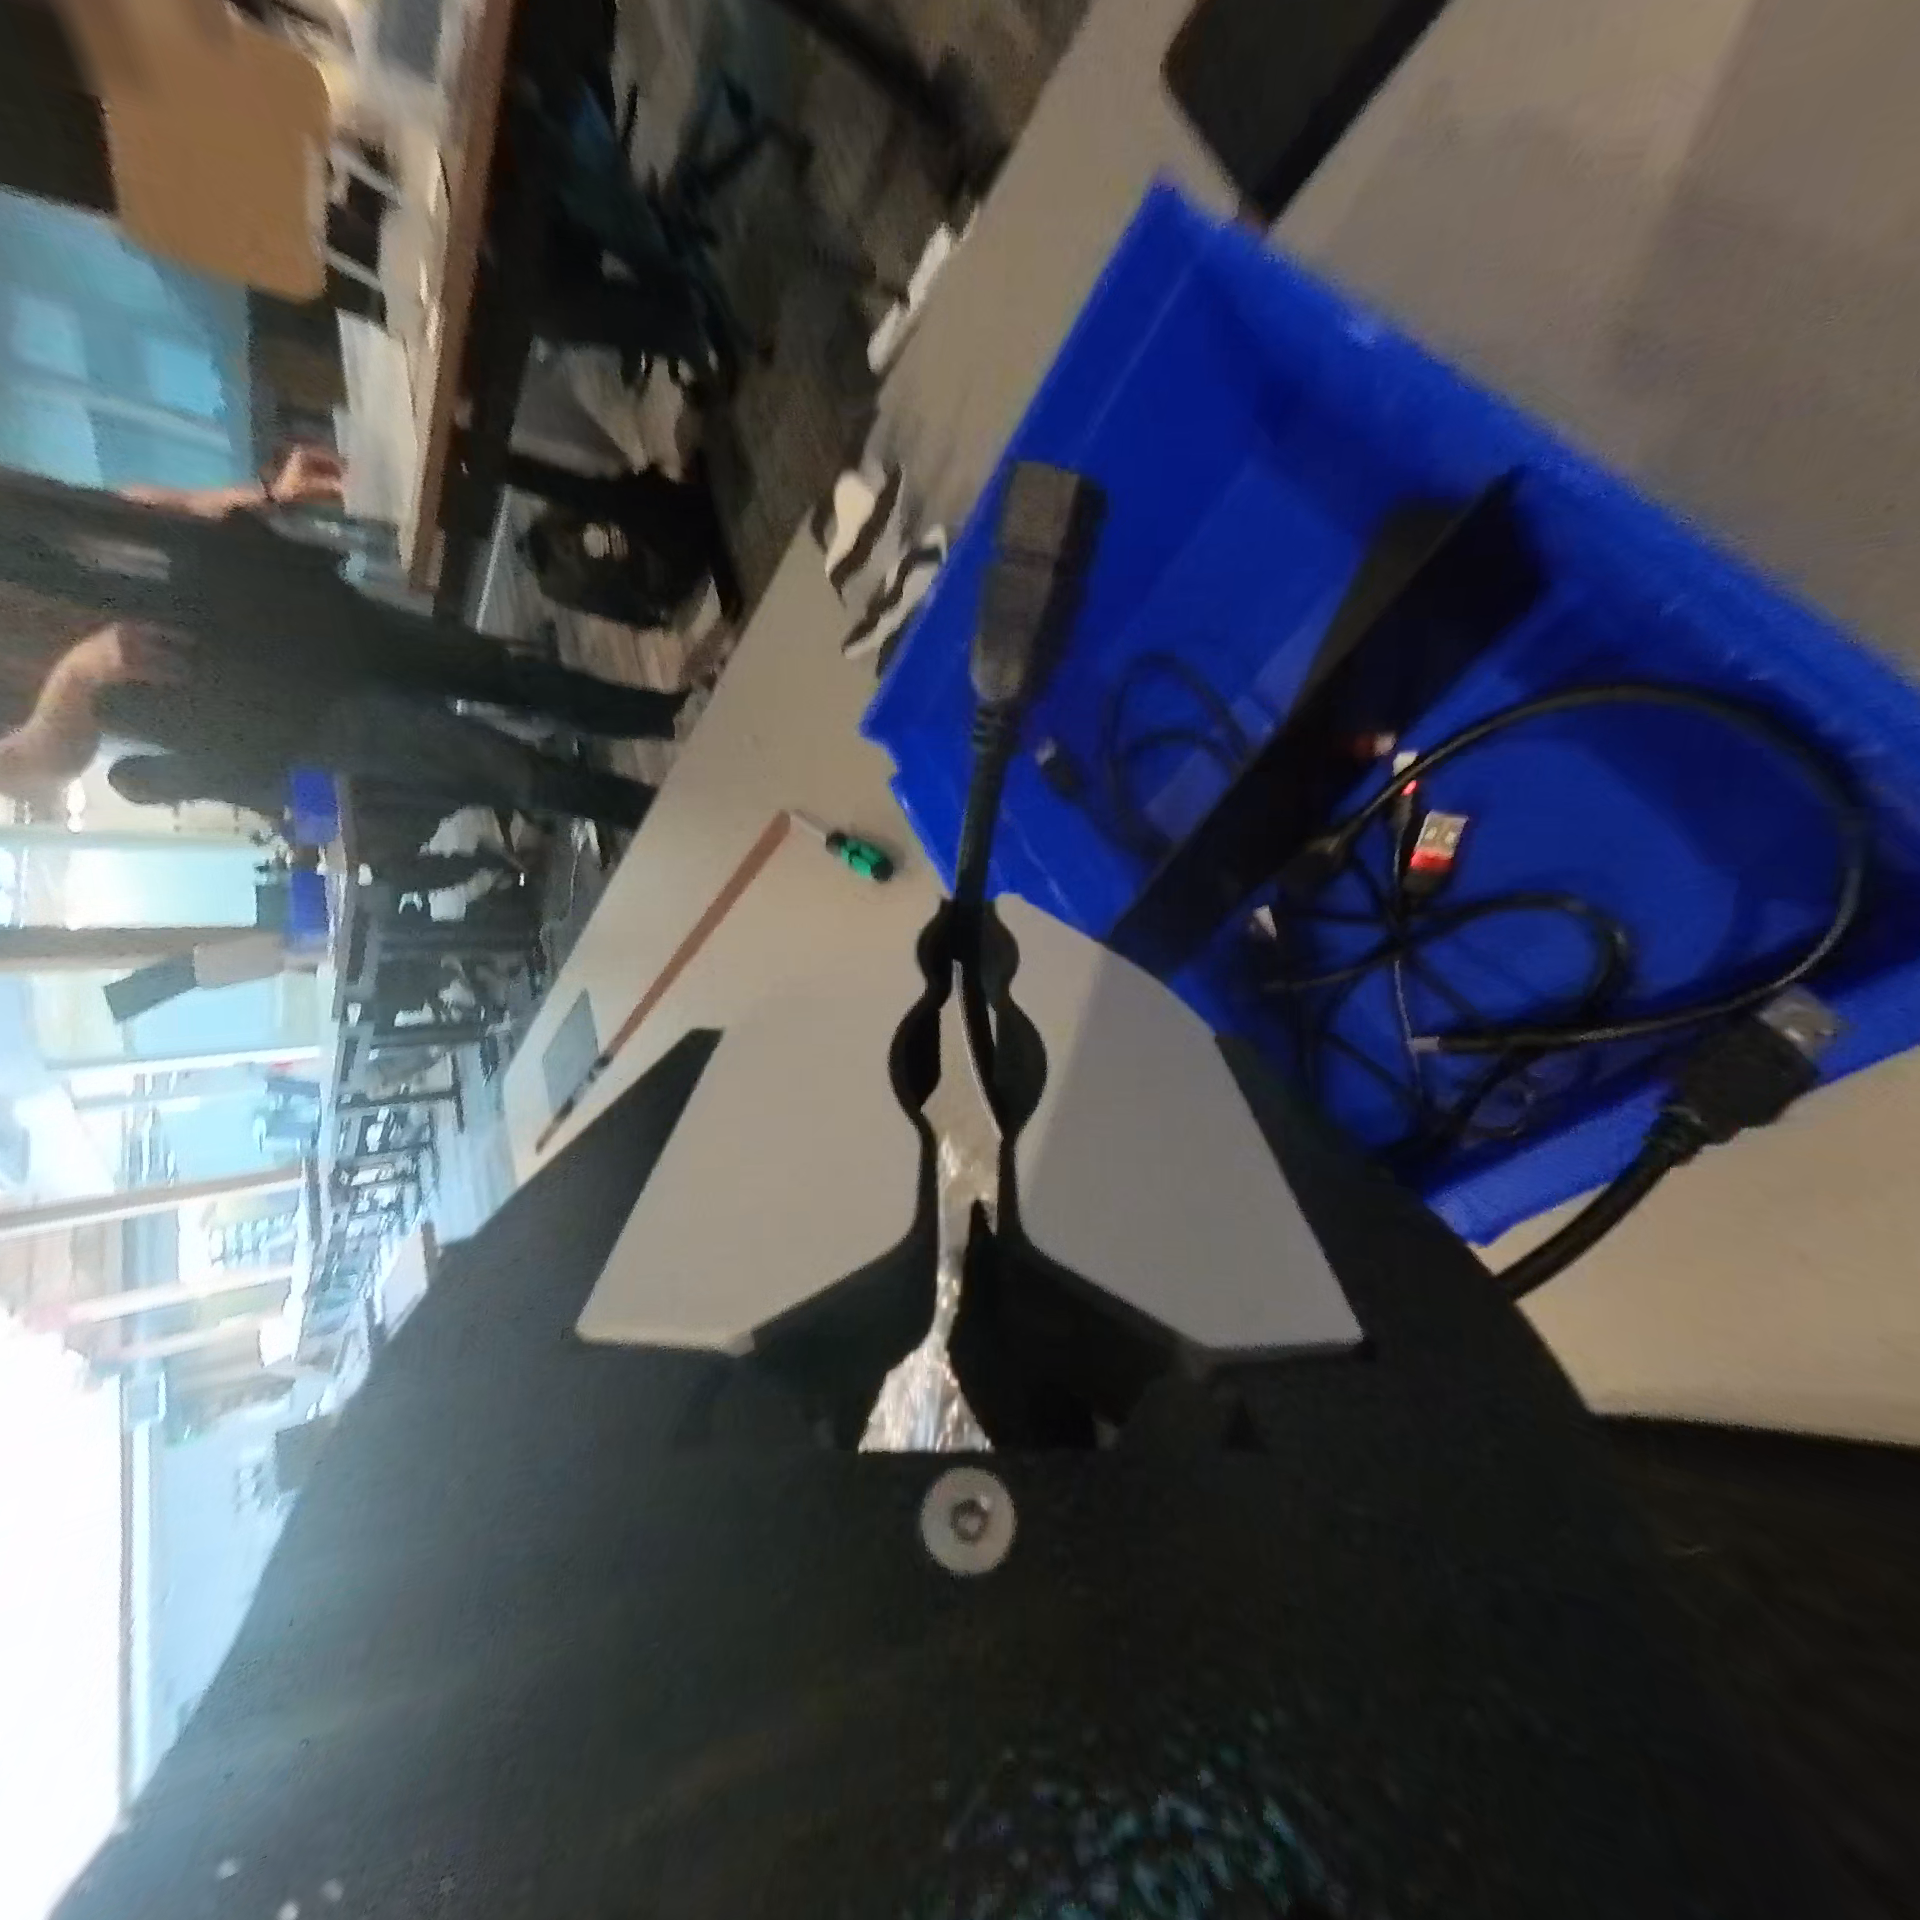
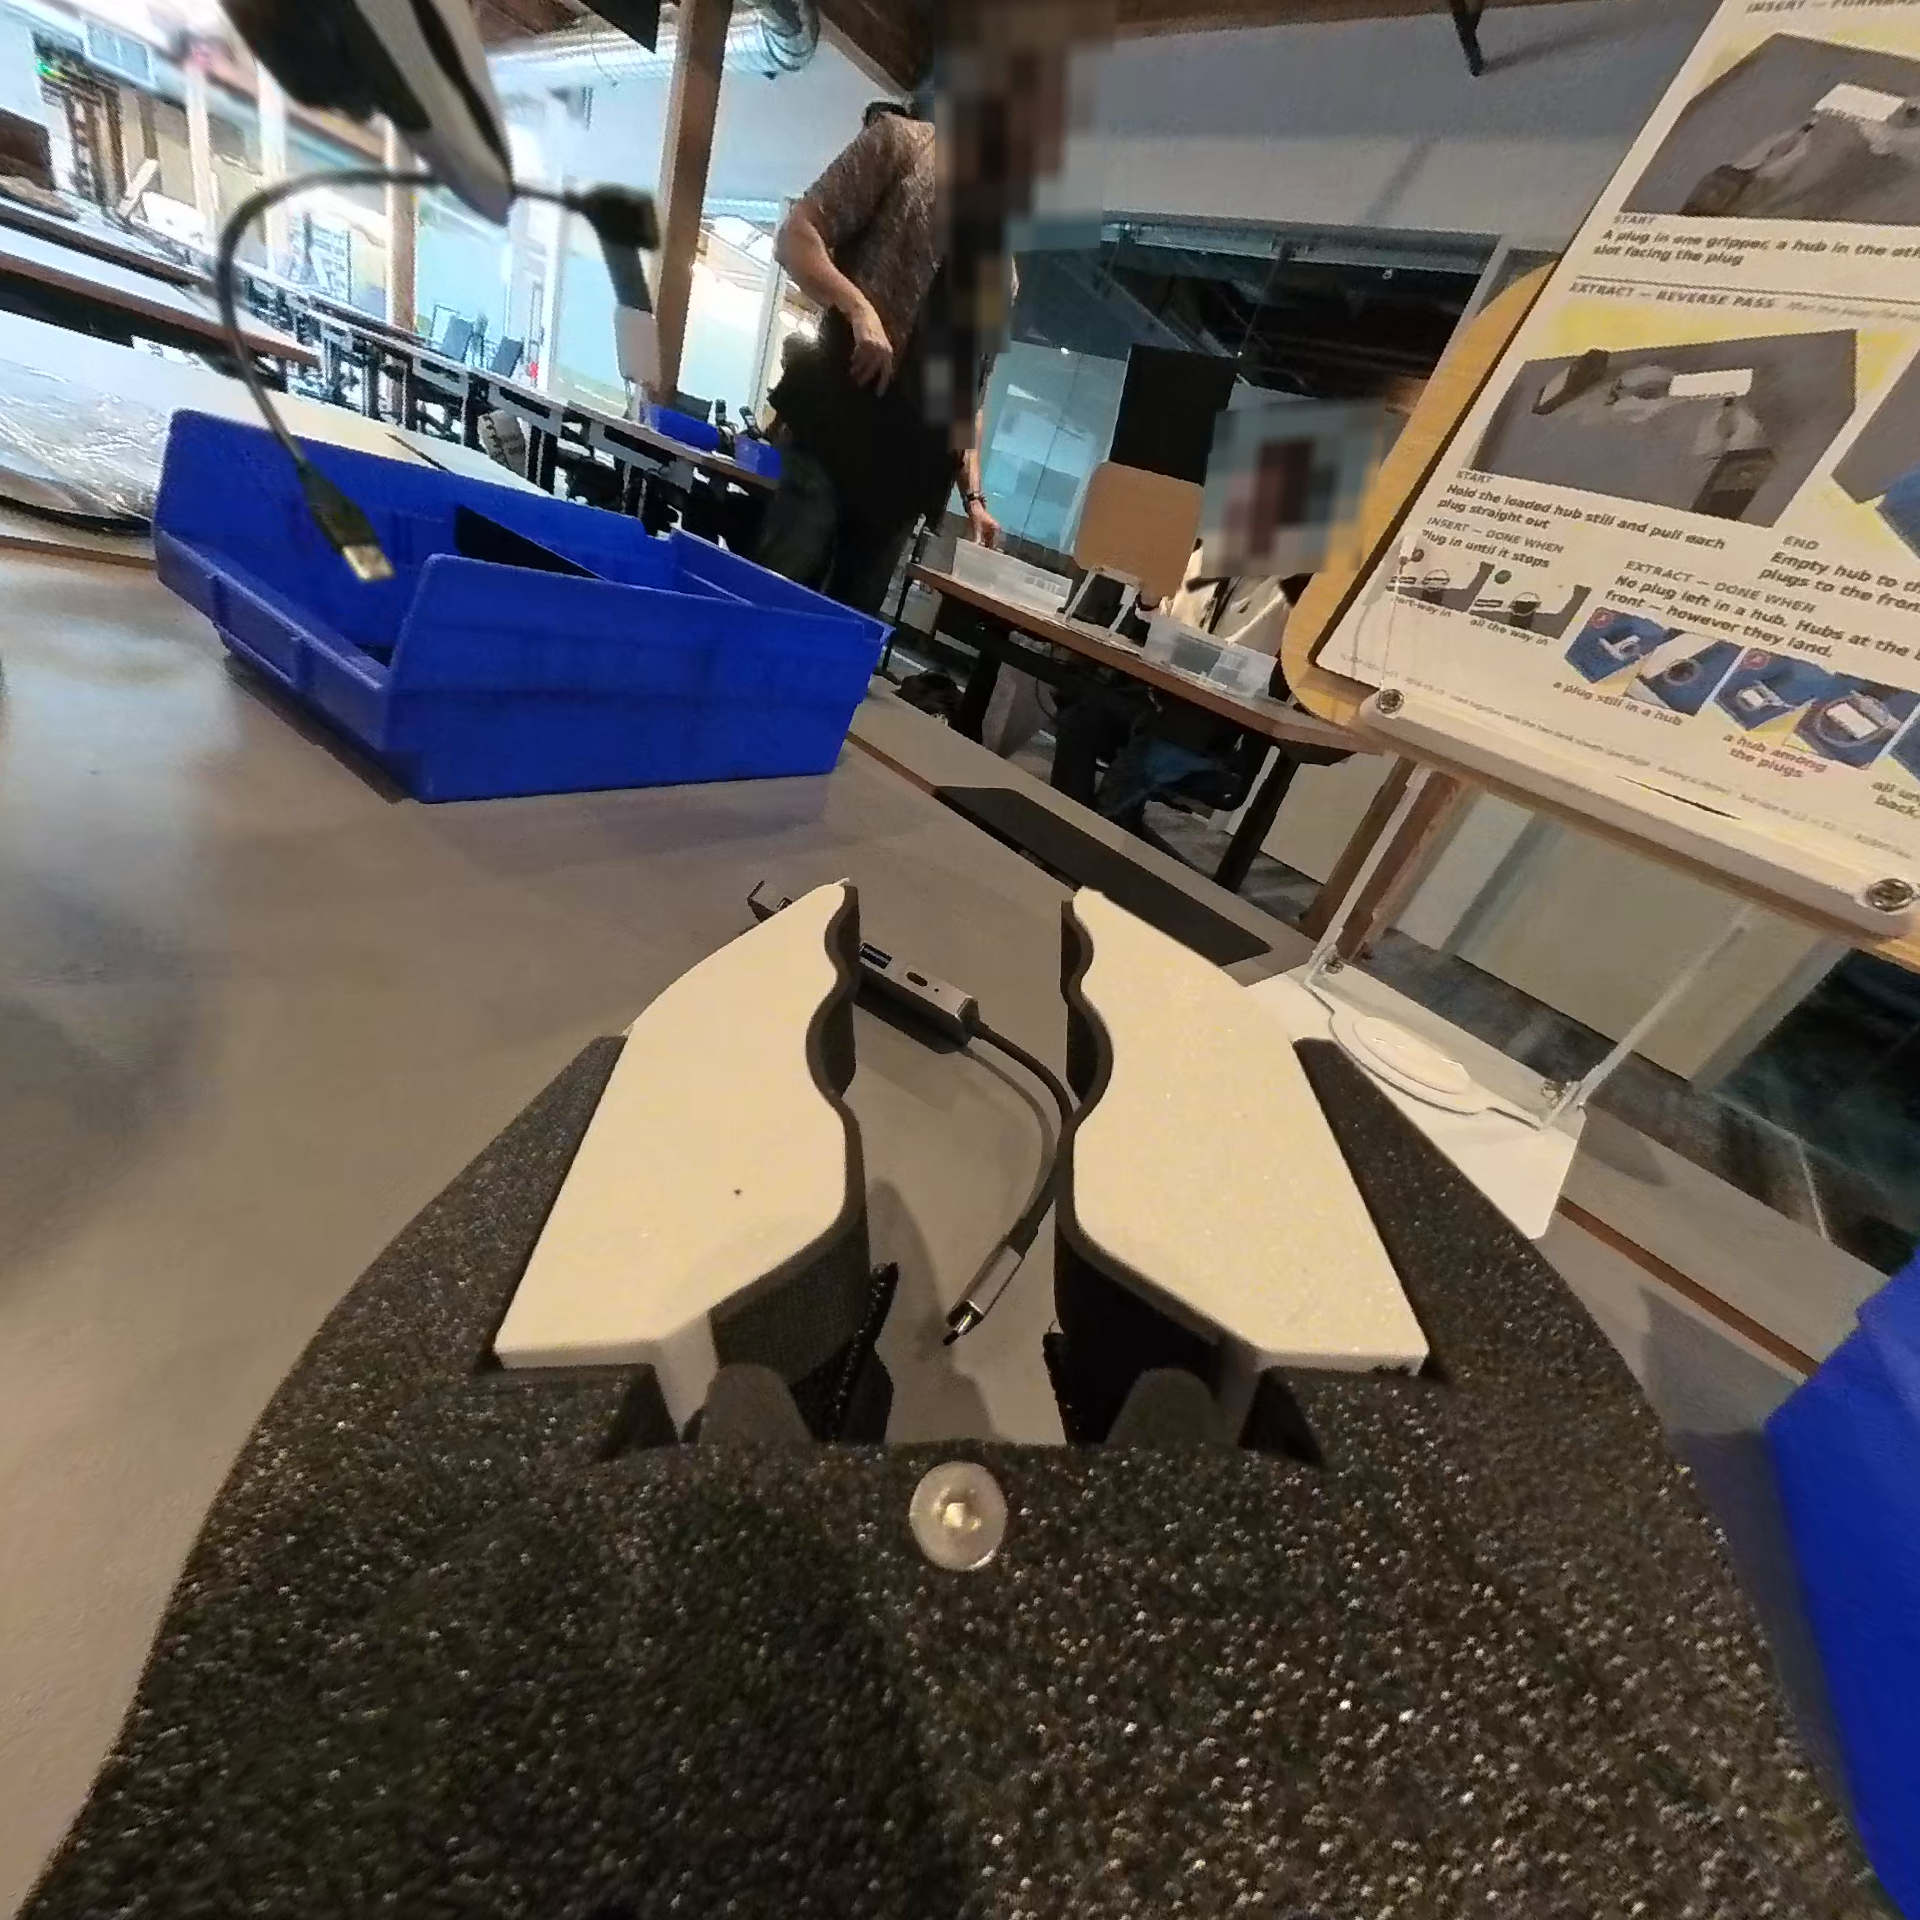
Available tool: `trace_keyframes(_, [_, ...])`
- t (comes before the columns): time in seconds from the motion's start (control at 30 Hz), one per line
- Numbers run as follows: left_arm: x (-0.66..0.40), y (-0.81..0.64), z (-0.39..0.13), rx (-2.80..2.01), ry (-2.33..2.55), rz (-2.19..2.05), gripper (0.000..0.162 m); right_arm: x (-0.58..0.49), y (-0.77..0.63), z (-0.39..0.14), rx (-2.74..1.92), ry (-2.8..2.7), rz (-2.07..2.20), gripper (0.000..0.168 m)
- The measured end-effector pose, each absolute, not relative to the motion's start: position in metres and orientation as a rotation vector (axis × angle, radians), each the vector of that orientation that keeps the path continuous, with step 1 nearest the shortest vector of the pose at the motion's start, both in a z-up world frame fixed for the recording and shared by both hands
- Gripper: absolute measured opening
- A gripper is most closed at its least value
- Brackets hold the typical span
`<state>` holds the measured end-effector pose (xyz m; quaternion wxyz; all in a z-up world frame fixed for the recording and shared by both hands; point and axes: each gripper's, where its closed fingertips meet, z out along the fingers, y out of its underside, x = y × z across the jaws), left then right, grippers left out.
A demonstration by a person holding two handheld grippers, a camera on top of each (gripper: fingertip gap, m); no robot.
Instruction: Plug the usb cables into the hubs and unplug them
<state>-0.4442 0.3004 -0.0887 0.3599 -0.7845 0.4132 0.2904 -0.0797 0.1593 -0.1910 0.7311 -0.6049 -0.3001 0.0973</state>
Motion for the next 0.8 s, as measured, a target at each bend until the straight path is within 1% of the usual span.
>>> trace_keyframes(0.1, [-0.421,0.296,-0.07,-1.959,1.093,0.686,0.004,-0.08,0.159,-0.19,-1.326,-0.66,0.213,0.036])
trace_keyframes(0.23, [-0.385,0.288,-0.059,-1.889,1.151,0.529,0.004,-0.081,0.158,-0.189,-1.321,-0.664,0.212,0.036])
trace_keyframes(0.4, [-0.34,0.277,-0.064,-1.847,1.242,0.356,0.005,-0.081,0.157,-0.188,-1.317,-0.667,0.205,0.036])
trace_keyframes(0.57, [-0.281,0.26,-0.104,-1.88,1.369,0.091,0.005,-0.072,0.16,-0.185,-1.316,-0.634,0.154,0.036])
trace_keyframes(0.8, [-0.211,0.223,-0.199,-2.026,1.574,-0.161,0.005,-0.061,0.163,-0.182,-1.32,-0.583,0.145,0.035])
